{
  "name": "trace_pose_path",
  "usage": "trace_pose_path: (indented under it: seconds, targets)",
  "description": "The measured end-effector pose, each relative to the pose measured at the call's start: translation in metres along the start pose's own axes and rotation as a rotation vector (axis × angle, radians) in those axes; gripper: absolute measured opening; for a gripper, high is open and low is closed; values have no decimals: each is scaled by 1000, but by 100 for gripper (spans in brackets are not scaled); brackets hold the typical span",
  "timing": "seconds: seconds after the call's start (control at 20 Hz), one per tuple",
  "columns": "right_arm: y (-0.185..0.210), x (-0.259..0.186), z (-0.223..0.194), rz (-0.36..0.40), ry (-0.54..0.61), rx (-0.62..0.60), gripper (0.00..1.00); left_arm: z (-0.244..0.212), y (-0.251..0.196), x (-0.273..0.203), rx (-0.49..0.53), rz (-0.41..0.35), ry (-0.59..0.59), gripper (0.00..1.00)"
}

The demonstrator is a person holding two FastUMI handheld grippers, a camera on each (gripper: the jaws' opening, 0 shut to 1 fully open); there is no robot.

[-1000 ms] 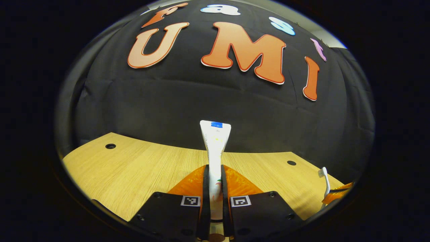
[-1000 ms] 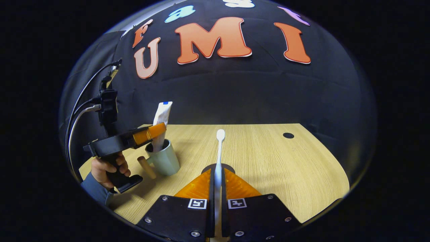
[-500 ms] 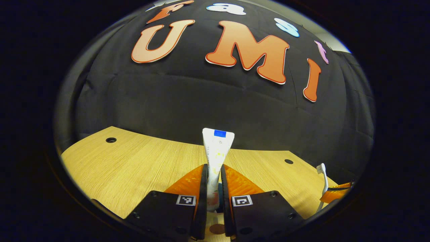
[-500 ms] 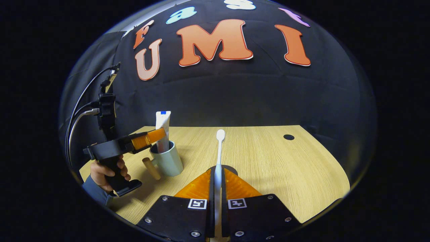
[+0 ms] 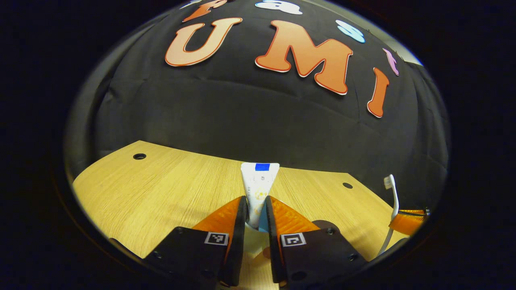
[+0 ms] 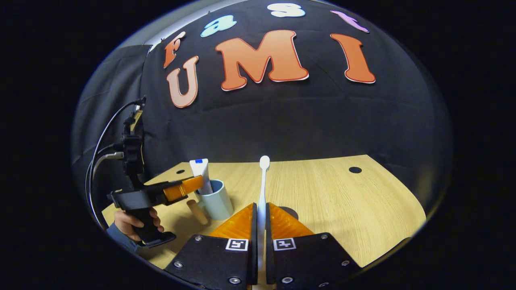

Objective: Put the toothbrush and toothpaste on the desktop into the cup, then pick up the cup and place it on the coaster on the desktop.

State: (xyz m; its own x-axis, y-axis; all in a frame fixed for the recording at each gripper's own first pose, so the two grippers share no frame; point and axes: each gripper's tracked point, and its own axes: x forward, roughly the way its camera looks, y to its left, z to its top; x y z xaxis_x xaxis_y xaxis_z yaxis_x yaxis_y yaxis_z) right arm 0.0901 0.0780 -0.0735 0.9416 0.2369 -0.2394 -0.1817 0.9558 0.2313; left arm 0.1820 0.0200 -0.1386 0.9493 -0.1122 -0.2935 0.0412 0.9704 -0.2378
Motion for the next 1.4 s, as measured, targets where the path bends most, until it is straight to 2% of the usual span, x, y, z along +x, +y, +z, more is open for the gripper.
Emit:
trace_pose_path:
  seconds: [0.1,0.2,0.25,0.35,0.55,0.65,0.85,1.1,1.4]
  targets:
    - [11,6,10,24,-31,-5,8,3,0,-11,28,-10,-3,41]
    - [25,11,23,52,-80,-10,8,8,3,-22,51,-15,-12,55]
    - [30,14,32,64,-119,-11,8,9,5,-27,68,-9,-16,70]
    - [42,16,47,87,-185,-7,8,9,13,-36,99,7,-21,82]
    - [60,25,62,140,-254,15,8,12,23,-60,114,8,-31,95]
    - [67,35,70,161,-293,42,8,13,28,-69,136,20,-37,98]
    - [74,52,74,194,-343,98,8,15,40,-86,156,37,-60,98]
    - [82,90,81,205,-340,131,9,16,54,-89,157,59,-65,99]
    - [93,126,72,219,-334,168,9,4,80,-91,152,101,-40,99]
